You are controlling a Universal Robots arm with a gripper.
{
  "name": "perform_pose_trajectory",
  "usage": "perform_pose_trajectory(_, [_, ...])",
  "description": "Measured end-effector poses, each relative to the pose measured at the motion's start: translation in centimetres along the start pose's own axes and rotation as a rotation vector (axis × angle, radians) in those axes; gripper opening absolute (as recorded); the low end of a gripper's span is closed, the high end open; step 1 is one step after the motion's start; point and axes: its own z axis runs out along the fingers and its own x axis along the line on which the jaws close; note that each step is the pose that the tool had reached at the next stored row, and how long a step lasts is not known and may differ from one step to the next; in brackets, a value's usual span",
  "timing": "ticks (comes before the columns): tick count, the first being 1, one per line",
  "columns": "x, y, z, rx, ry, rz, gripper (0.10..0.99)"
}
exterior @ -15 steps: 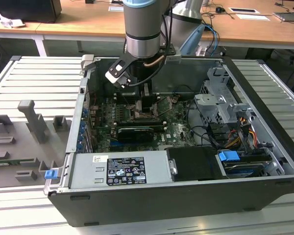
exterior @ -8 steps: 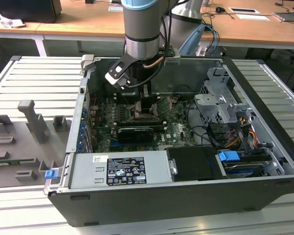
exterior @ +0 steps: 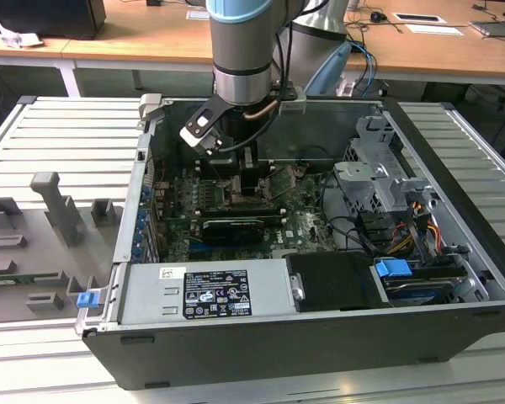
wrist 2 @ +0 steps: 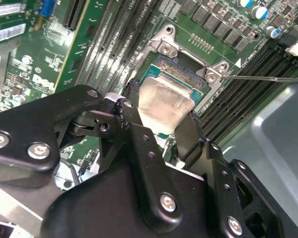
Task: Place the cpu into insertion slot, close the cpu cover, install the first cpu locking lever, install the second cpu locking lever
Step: 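Place the cpu into insertion slot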
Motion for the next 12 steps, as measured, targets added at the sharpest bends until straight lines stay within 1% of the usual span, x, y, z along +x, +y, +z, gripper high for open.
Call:
perform_pose_trajectory(2, [0.32,-0.01,0.16,0.0,-0.0005,0.003,0.529])
perform_pose_trajectory(4, [0.46,-0.06,0.58,0.0,-0.0016,0.016,0.529])
perform_pose_trajectory(8, [0.65,-0.12,1.24,0.0,-0.0027,0.016,0.529])
perform_pose_trajectory(10, [0.67,-0.16,1.75,0.0,-0.0031,0.016,0.529])
perform_pose_trajectory(12, [0.67,-0.12,1.94,0.0,-0.0036,0.01,0.529])
